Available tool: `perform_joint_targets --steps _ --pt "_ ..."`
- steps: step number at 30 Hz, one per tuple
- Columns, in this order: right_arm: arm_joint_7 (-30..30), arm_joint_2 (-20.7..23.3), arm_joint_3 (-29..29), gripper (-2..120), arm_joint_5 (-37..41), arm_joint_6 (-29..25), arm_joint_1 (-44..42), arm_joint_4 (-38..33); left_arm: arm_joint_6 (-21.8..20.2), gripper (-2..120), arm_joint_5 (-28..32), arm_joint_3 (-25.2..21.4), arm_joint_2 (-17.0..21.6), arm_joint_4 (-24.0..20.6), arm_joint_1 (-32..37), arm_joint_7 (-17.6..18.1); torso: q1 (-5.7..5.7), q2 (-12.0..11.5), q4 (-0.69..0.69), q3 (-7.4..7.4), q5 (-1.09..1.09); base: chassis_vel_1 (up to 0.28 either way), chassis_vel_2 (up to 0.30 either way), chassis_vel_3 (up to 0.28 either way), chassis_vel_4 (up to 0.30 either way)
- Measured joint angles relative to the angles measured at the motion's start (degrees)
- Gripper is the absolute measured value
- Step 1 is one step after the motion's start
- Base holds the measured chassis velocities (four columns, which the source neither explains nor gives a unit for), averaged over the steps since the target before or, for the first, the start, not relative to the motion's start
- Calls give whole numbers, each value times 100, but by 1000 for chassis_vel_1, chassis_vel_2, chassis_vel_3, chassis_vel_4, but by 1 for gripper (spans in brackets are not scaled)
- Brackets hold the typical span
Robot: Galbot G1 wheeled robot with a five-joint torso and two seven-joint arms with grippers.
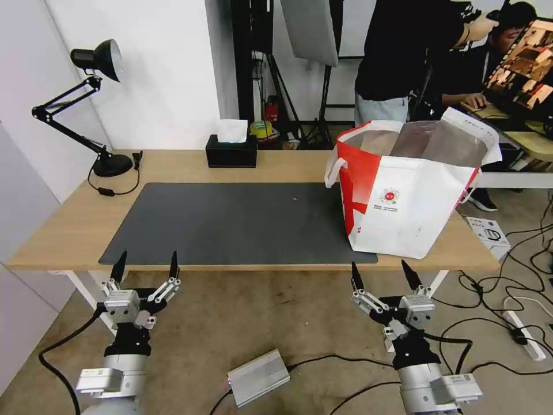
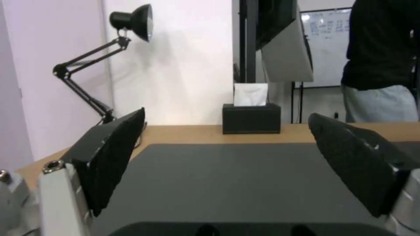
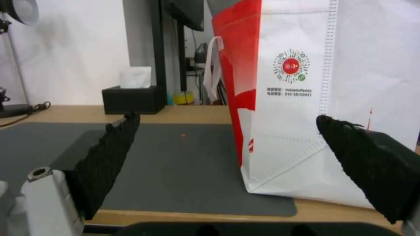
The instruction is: Pick up the trash from the table and place it into the takeout bag.
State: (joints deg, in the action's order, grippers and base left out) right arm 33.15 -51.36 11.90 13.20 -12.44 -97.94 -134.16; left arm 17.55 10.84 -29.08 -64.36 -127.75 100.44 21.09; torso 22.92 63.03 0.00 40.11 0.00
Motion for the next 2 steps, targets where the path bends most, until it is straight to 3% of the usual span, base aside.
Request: perform_joint_targets --steps 2 --pt "0 0 0 100 0 0 0 0 -13 100 1 4 -10 3 1 26 0 0 0 0 0 0 0 0 0"
